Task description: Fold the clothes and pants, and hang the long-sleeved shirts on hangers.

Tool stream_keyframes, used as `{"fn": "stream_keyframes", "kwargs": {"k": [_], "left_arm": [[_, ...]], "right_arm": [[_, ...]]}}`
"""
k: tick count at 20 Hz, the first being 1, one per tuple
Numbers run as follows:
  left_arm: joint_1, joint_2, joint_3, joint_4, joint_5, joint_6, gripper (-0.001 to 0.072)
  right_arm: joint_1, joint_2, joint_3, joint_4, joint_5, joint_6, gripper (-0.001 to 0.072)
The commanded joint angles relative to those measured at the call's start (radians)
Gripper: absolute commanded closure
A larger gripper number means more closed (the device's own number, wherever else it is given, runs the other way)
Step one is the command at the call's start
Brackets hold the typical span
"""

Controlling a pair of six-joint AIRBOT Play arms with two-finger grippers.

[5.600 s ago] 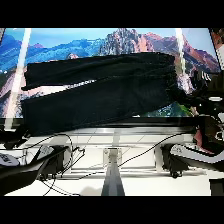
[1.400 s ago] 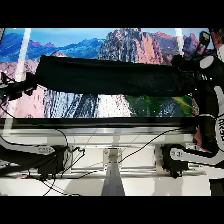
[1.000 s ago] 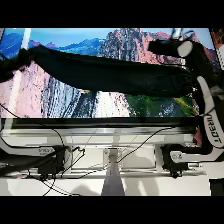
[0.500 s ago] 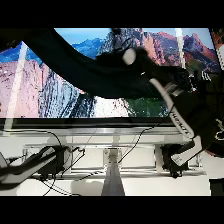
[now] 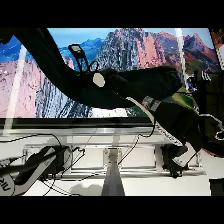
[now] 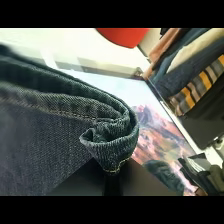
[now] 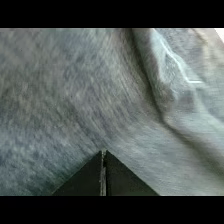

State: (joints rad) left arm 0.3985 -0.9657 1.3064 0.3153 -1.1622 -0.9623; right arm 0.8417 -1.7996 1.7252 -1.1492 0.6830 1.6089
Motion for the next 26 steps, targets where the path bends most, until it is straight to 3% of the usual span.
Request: {"fn": "stream_keyframes", "kwargs": {"k": [1, 5, 9, 10, 11, 12, 13, 16, 19, 22, 24, 26], "left_arm": [[-0.015, -0.034, 0.0, 0.002, -0.03, -0.005, 0.0687], [-0.198, -0.109, 0.0, 0.008, -0.084, -0.033, 0.0687], [-0.519, -0.225, 0.0, 0.005, -0.012, -0.033, 0.0686], [-0.581, -0.253, 0.0, 0.006, 0.025, -0.033, 0.0652], [-0.633, -0.282, 0.0, 0.006, 0.054, -0.033, 0.0414], [-0.665, -0.307, 0.0, 0.005, 0.071, -0.033, 0.0121], [-0.678, -0.324, 0.0, 0.005, 0.071, -0.032, -0.0001], [-0.637, -0.334, 0.0, 0.007, 0.067, -0.033, 0.0006], [-0.492, -0.322, 0.0, 0.04, 0.029, -0.062, 0.0014], [-0.323, -0.304, -0.006, 0.231, -0.051, -0.148, 0.0014], [-0.225, -0.272, -0.096, 0.312, -0.114, -0.213, 0.0015], [-0.158, -0.211, -0.278, 0.313, -0.11, -0.187, 0.0015]], "right_arm": [[-0.086, 0.046, 0.003, -0.189, 0.111, -0.016, 0.069], [-0.333, 0.125, 0.003, -0.219, 0.19, -0.016, 0.069], [-0.57, 0.204, 0.003, -0.217, 0.276, -0.013, 0.069], [-0.617, 0.222, 0.003, -0.217, 0.298, -0.013, 0.069], [-0.659, 0.238, 0.003, -0.216, 0.32, -0.013, 0.069], [-0.699, 0.253, 0.003, -0.216, 0.343, -0.013, 0.069], [-0.732, 0.265, 0.003, -0.217, 0.365, -0.013, 0.0689], [-0.801, 0.277, 0.003, -0.217, 0.413, -0.014, 0.069], [-0.826, 0.277, 0.003, -0.218, 0.425, -0.014, 0.069], [-0.822, 0.277, 0.003, -0.214, 0.423, -0.025, 0.069], [-0.822, 0.277, 0.002, -0.216, 0.423, -0.03, 0.069], [-0.822, 0.276, 0.002, -0.216, 0.419, -0.032, 0.069]]}}
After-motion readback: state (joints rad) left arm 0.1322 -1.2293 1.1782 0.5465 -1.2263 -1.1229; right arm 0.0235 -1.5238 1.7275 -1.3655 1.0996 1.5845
